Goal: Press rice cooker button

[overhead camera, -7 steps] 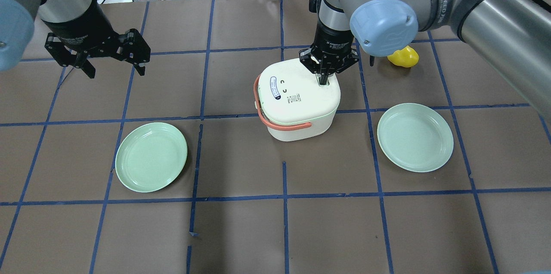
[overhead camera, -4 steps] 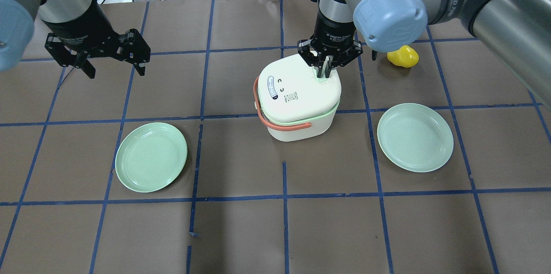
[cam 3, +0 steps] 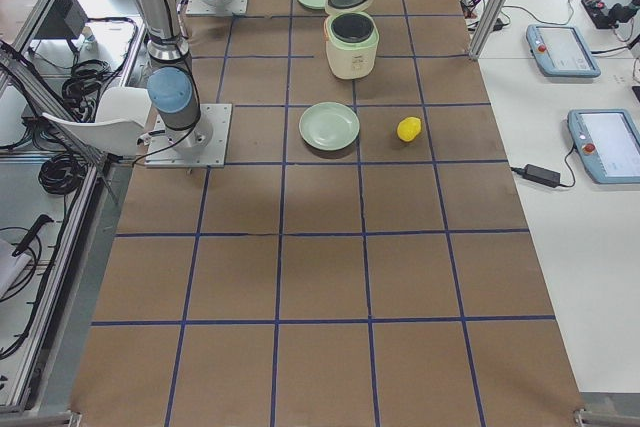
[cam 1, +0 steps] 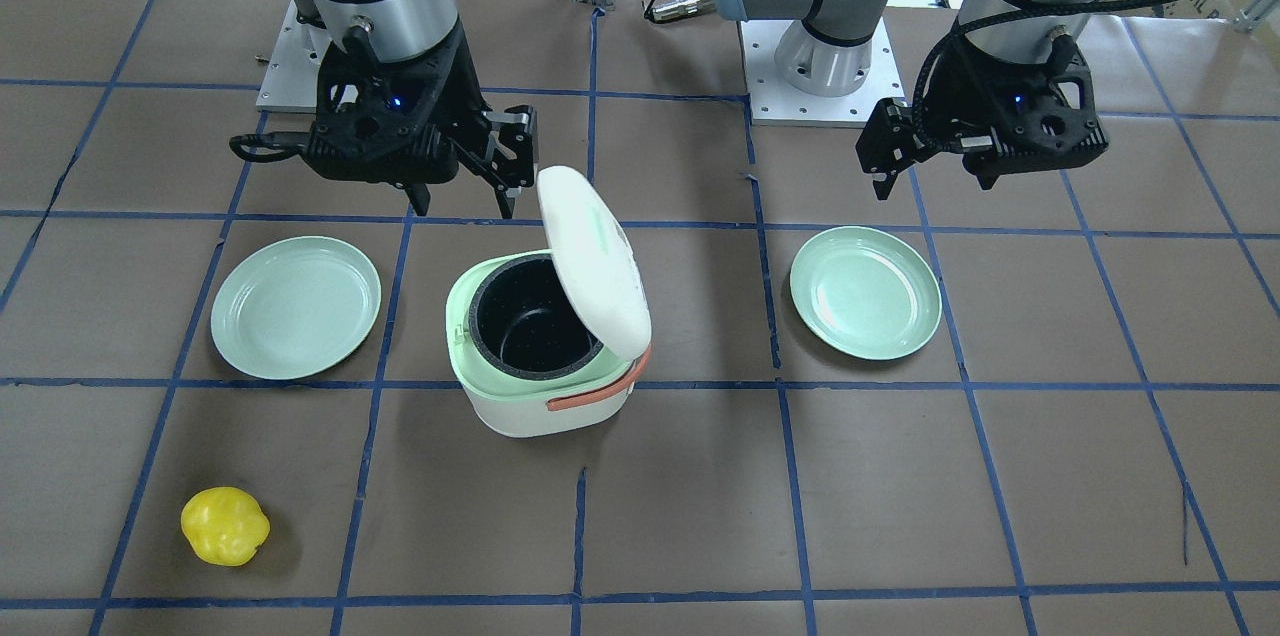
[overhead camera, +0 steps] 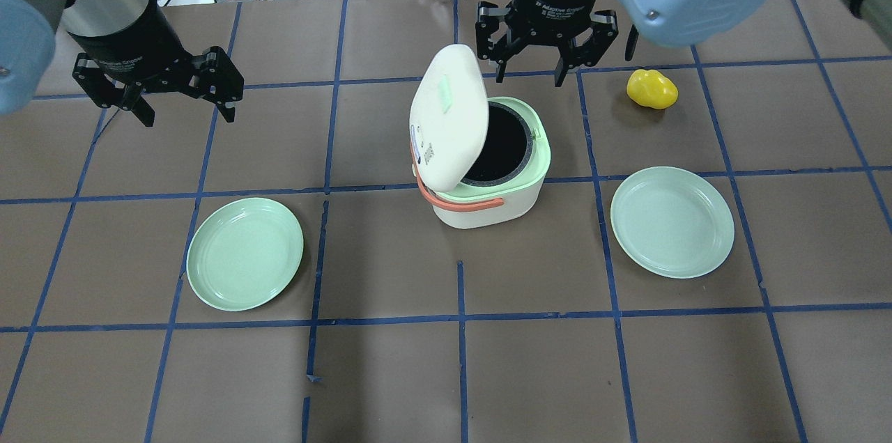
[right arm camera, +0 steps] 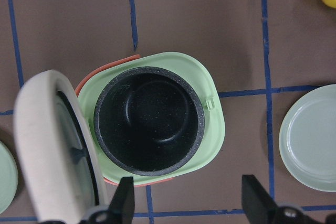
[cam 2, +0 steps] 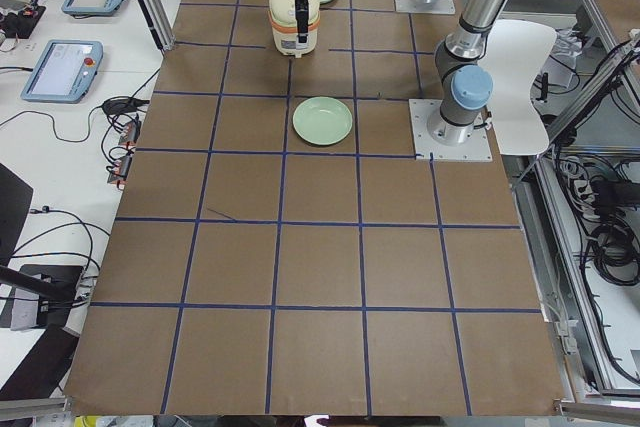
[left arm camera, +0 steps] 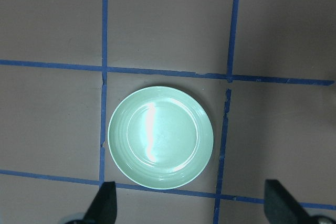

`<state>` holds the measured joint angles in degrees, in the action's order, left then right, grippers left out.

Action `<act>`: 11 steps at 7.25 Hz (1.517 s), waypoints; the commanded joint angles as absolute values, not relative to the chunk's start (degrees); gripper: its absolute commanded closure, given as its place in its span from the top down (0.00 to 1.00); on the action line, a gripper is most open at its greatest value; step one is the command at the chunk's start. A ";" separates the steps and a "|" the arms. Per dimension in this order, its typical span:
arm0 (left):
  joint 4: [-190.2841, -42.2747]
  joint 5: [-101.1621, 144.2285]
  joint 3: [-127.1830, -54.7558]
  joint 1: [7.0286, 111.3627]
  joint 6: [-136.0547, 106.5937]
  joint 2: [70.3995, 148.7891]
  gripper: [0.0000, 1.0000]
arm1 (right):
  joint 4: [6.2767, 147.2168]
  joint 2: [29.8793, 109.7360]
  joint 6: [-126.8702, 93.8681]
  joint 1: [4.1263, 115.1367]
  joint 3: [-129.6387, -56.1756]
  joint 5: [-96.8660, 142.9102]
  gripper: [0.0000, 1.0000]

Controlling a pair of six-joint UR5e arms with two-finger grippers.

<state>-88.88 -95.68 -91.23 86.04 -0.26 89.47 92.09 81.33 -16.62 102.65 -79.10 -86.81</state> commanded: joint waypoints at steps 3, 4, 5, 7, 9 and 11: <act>-88.86 -95.71 -91.23 86.04 -0.26 89.47 1.00 | 86.93 84.19 -2.85 92.40 -80.67 -88.51 0.85; -88.86 -95.71 -91.23 86.04 -0.26 89.47 1.00 | 87.01 85.16 -0.46 90.89 -82.42 -88.77 0.85; -88.86 -95.63 -91.23 86.04 -0.26 89.47 1.00 | 87.01 85.60 0.00 89.23 -84.01 -89.38 0.86; -88.86 -95.71 -91.23 86.04 -0.26 89.47 1.00 | 87.80 86.13 0.61 87.98 -85.34 -89.64 0.86; -88.86 -95.71 -91.23 86.04 -0.26 89.47 1.00 | 87.80 86.66 1.32 87.98 -85.60 -89.39 0.87; -88.86 -95.71 -91.23 86.04 -0.26 89.47 1.00 | 87.89 86.75 1.41 88.24 -86.39 -89.21 0.87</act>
